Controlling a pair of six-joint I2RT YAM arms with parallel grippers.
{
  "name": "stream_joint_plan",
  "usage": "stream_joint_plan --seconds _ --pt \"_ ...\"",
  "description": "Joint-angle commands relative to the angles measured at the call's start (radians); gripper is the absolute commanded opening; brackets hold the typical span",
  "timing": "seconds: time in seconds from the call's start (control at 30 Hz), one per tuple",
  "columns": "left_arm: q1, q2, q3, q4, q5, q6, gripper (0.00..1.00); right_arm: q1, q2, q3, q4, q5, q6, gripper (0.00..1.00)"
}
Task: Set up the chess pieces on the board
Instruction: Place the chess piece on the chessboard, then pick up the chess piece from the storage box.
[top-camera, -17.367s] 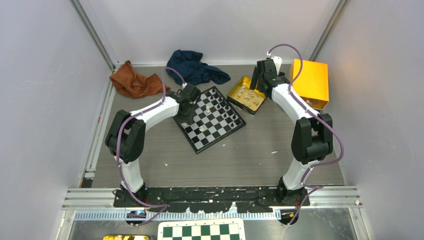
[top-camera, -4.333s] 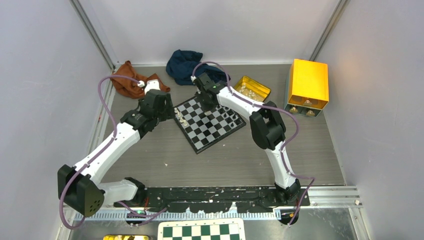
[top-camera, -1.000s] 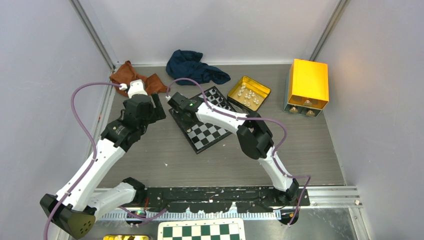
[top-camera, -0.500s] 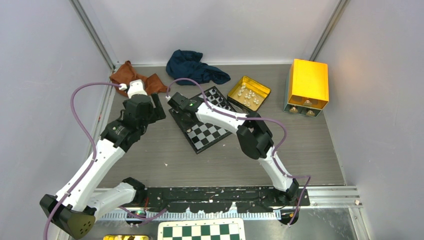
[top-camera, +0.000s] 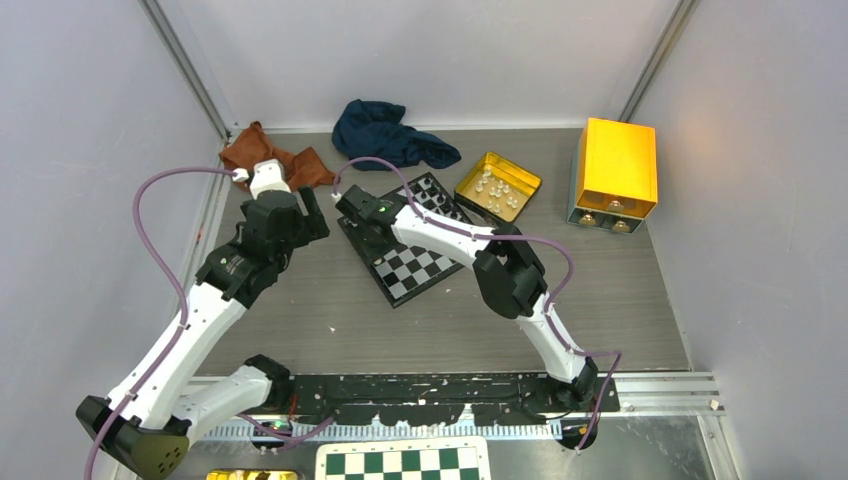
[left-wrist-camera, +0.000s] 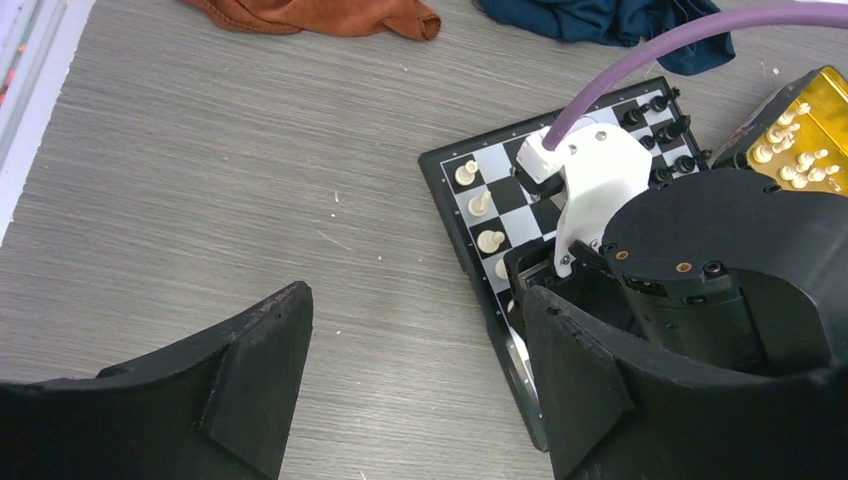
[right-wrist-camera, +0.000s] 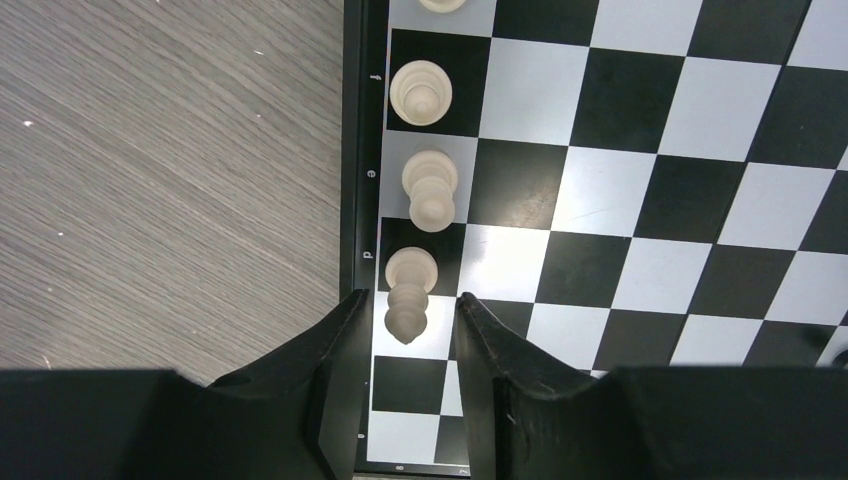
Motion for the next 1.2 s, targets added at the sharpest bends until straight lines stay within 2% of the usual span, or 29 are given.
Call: stream_joint_plan --seconds 0.0,0.33,0.57,0.73,0.83,0.9,0.97,1.17 --pt "0.005 -0.026 0.03 0.035 -0.043 -0.005 0.79 0.009 -0.068 0.041 -0.01 0.009 -0.018 0.43" --pt "0.005 0.016 0.1 0.057 -0.097 0.006 0.81 0.006 -0.136 0.09 -0.05 0.033 -0.044 0.47" --pt "0.005 0.066 0.16 0.052 -0.133 0.011 0.88 -0.026 -0.19 0.137 -0.056 0.062 -0.02 0.65" --pt "0.005 0.139 0.208 0.057 -0.131 0.018 0.92 -0.1 -0.249 0.118 -0.011 0.149 0.019 0.72" --pt "0.006 0.202 0.257 0.054 -0.129 0.03 0.99 -0.17 -0.299 0.057 0.074 0.176 0.047 0.85" --pt "0.009 0.244 0.29 0.048 -0.122 0.035 1.0 -0.221 -0.335 -0.001 0.137 0.185 0.073 0.89" --pt "0.013 0.279 0.318 0.049 -0.103 0.039 1.0 -0.265 -0.358 -0.052 0.192 0.192 0.094 0.99" --pt "0.031 0.345 0.351 0.057 -0.064 0.011 1.0 -0.329 -0.348 -0.1 0.289 0.321 0.061 1.0"
